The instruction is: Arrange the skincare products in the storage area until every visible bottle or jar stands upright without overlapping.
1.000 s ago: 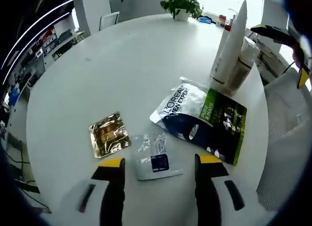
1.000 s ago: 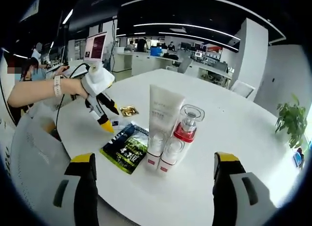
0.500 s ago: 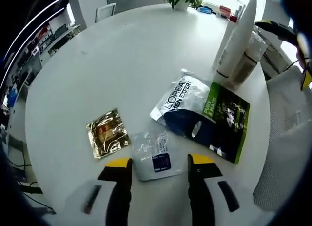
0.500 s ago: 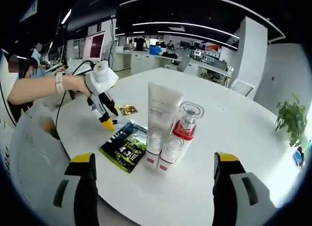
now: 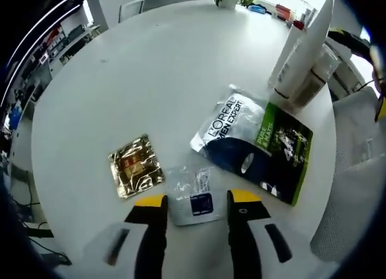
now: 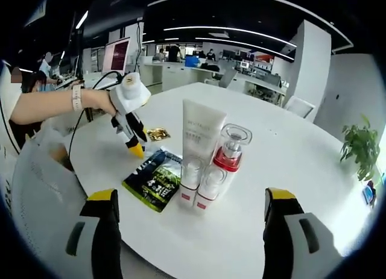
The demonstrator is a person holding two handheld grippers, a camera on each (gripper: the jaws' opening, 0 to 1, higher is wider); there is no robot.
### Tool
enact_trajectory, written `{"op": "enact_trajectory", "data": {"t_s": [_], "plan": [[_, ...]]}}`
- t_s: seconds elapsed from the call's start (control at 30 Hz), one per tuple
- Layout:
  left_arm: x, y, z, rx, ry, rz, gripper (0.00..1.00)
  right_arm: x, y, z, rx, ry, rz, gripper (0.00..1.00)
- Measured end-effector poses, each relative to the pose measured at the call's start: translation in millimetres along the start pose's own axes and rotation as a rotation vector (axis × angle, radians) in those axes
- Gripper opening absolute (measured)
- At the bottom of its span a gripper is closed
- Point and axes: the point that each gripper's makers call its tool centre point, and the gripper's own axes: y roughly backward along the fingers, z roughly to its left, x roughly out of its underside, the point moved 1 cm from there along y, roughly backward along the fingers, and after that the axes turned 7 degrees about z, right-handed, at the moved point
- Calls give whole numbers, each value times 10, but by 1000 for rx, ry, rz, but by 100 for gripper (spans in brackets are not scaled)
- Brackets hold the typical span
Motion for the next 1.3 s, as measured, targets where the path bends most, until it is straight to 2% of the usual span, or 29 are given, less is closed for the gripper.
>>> {"op": "enact_trajectory", "data": {"t_s": [0.33, 0.67, 0.93, 1.1, 1.3], "plan": [[36, -12, 22, -12, -62, 10, 36, -27, 14, -4, 0, 4, -9, 100], [166, 37, -119, 19, -164, 33, 36, -1, 8, 19, -8, 12, 1, 100], [250, 72, -303, 89, -289, 53, 36, 3, 5, 39, -13, 16, 2, 100], [292, 108, -400, 97, -335, 65, 36, 11, 10, 43, -12, 18, 4, 100], [369, 139, -498, 130, -458, 96, 36, 43, 6, 44, -10, 17, 14, 100]]}}
